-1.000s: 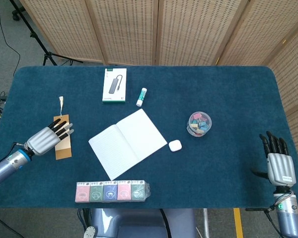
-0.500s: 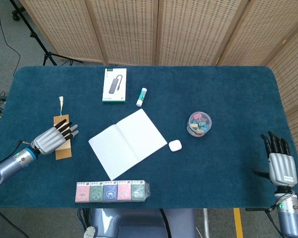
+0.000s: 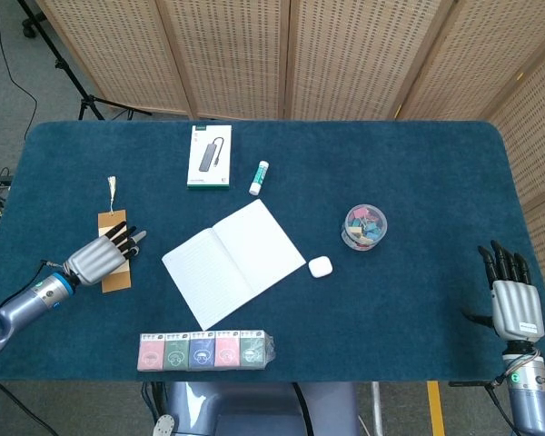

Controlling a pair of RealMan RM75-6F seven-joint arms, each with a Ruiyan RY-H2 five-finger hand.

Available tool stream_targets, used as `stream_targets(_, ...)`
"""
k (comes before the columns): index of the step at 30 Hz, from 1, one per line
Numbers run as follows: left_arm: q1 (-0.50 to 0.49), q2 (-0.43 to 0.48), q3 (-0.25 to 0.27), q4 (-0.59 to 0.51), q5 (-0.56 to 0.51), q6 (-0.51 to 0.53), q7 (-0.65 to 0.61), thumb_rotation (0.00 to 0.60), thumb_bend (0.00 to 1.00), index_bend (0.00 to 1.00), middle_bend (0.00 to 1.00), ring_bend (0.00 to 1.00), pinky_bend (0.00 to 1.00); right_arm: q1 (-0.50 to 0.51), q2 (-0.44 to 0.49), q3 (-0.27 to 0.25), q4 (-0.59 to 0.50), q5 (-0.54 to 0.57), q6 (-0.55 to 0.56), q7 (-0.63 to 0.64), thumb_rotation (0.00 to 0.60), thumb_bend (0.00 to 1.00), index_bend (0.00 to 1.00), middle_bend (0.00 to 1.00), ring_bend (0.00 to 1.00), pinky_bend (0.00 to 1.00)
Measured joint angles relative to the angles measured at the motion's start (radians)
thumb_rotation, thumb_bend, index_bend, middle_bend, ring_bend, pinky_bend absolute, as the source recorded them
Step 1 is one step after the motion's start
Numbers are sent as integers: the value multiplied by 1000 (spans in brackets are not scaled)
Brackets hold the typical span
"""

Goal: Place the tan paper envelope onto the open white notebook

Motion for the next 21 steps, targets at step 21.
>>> stream_targets(21,36,-4,-15,2,-38,52,-42,600,186,734,0,0,103,-1,5,-7,-7,-7,-6,12,600,0,0,0,0,0)
